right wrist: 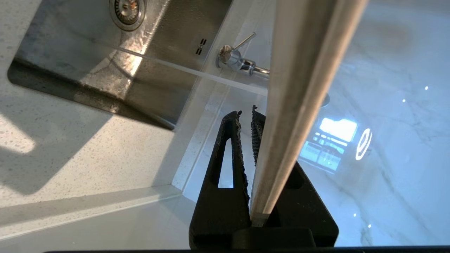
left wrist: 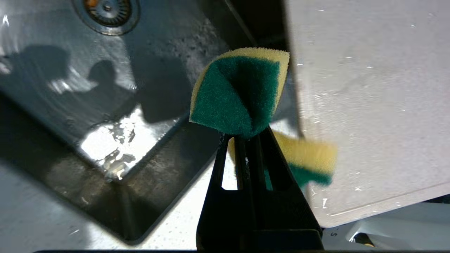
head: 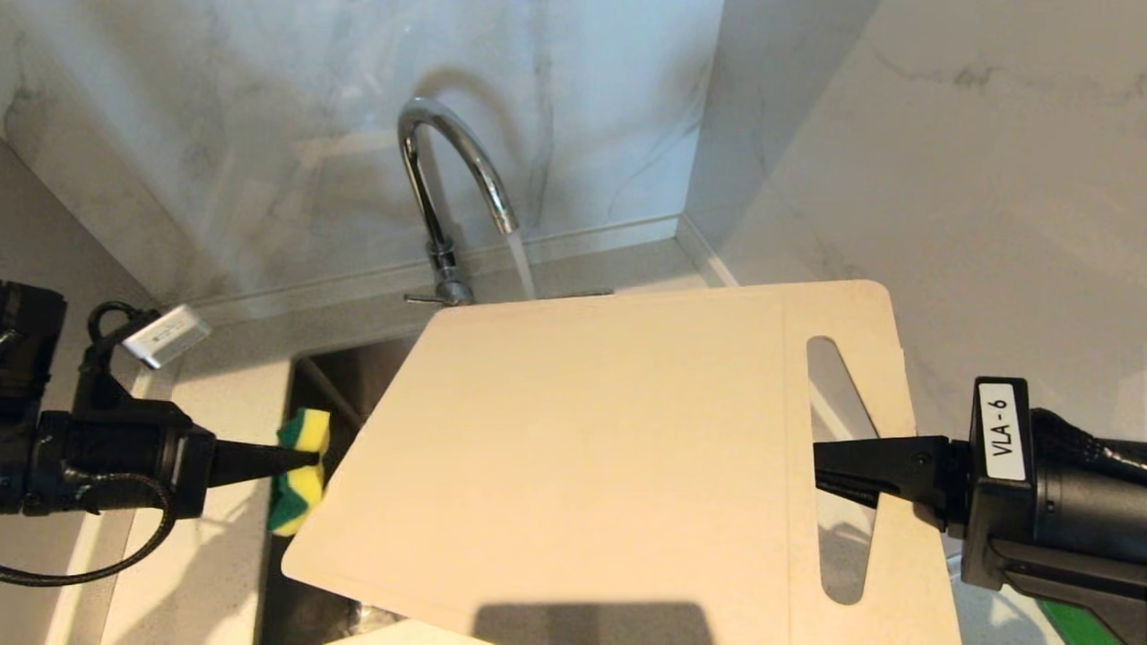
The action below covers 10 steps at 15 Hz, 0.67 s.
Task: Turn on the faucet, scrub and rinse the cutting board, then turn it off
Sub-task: Put down the cleaning cloth
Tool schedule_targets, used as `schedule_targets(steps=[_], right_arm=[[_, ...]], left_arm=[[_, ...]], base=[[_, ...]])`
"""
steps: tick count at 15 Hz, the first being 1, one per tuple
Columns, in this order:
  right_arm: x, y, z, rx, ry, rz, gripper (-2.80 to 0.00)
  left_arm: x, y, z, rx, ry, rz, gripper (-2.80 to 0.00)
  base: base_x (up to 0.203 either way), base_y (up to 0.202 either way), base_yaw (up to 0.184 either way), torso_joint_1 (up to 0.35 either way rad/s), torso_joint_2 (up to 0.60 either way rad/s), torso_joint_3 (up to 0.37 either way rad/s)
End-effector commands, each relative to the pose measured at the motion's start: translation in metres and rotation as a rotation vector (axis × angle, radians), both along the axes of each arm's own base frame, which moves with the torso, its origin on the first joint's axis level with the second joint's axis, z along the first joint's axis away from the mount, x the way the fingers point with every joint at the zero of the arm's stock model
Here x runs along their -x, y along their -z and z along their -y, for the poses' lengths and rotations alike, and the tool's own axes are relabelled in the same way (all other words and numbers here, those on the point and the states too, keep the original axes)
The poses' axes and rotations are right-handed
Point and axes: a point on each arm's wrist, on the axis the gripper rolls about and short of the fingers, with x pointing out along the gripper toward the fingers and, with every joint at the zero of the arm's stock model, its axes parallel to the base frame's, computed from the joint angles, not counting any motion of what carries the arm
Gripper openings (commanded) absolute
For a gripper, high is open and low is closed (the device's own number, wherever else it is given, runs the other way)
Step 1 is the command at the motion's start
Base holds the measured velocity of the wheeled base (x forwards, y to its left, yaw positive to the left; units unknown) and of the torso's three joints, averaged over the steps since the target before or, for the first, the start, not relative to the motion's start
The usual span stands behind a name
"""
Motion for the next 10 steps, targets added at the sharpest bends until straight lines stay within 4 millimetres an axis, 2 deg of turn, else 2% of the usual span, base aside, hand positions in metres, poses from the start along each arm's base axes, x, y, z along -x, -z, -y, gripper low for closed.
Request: schedule_targets(steps=[1, 4, 7, 10], right_arm=[[0.000, 0.000, 0.000, 0.006, -0.006, 0.011, -2.80], [-0.001, -0.002, 0.000, -0.002, 0.000, 0.006, -2.80], [-0.001, -0.002, 0.000, -0.005, 0.005, 0.004, -2.80], [-0.003, -0.004, 0.002, -0.009, 0.021, 0.006, -2.80]], left_arm=[[0.008, -0.011, -0.020, 0.030, -0.055, 0.047, -2.80], [0.012, -0.038, -0.022, 0.060, -0.069, 0.137, -2.80], [0.019, -0.076, -0.023, 0.138, -0.152, 0.197, -2.80], [0.022, -0.085, -0.026, 0.090, -0.311, 0.244, -2.80]], base=[[0.000, 0.000, 0.000, 0.000, 0.00, 0.000], [0.000, 0.000, 0.000, 0.000, 0.00, 0.000], [0.000, 0.000, 0.000, 0.000, 0.00, 0.000], [0.000, 0.000, 0.000, 0.000, 0.00, 0.000]])
